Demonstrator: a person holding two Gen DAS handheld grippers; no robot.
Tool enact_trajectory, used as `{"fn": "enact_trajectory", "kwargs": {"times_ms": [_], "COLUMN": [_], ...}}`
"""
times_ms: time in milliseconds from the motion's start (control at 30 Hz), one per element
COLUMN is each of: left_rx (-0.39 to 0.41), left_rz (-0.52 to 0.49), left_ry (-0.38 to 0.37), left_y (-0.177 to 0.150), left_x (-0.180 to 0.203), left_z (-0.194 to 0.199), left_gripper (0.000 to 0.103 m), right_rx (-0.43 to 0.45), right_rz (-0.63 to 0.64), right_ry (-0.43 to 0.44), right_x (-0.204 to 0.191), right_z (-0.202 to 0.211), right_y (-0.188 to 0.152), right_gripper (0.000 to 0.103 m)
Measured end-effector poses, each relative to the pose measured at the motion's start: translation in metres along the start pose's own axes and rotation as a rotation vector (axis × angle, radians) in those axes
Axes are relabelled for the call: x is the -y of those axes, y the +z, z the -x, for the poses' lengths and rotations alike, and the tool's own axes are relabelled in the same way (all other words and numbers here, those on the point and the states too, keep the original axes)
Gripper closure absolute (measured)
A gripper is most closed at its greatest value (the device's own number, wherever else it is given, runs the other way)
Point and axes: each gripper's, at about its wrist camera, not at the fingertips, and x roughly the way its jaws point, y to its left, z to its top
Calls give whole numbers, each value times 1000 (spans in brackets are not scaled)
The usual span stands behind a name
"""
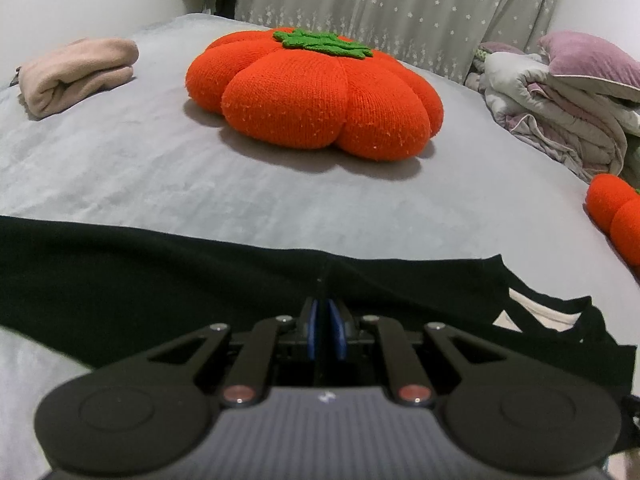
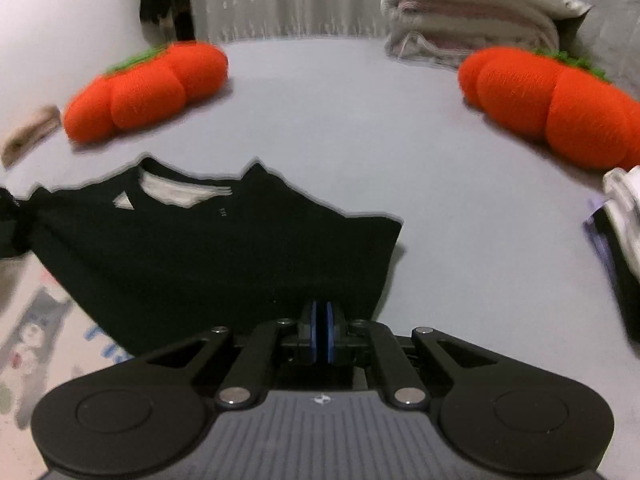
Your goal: Fold clothes
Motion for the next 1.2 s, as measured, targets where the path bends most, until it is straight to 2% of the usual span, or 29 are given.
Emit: {"fn": "enact_trajectory", "kwargs": {"times_ms": [133,233,300,400,533,600,833,900,933,1067,1200], "left_rx": [4,3,8,-9,-52,-59,-87,-77,-71,-68,-108], "left_rz": [14,42,65,62,89,113,125,128,133,153,167], "left_ry": [-6,-17,-34,-46,-86,-99,-96,-102,-105,-116,-118], "left_y": [2,6,8,8,9,11,9,10,11,15,14], "left_x": [-2,-7,-11,-11,-16,-21,-21,-21,-21,-26,-29], "left_z": [4,9,14,13,9,8,-3,0,2,5,-4], "left_gripper": [94,93,94,93,93,86,86,86,86,86,86], "right_rx": [-3,59,82,63,56,67,93,95,95,86,72], "right_rz": [-6,-2,17,46,68,55,73,82,89,136,153], "right_ry": [-11,-9,22,47,28,41,60,70,74,71,45], "right_x": [0,-1,-7,-20,-28,-25,-29,-32,-35,-46,-52], "right_z": [-1,5,5,1,-2,1,2,1,0,-6,-13], "right_y": [4,4,6,5,3,5,8,9,10,11,8], "right_gripper": [99,98,98,95,94,94,93,83,82,82,81]}}
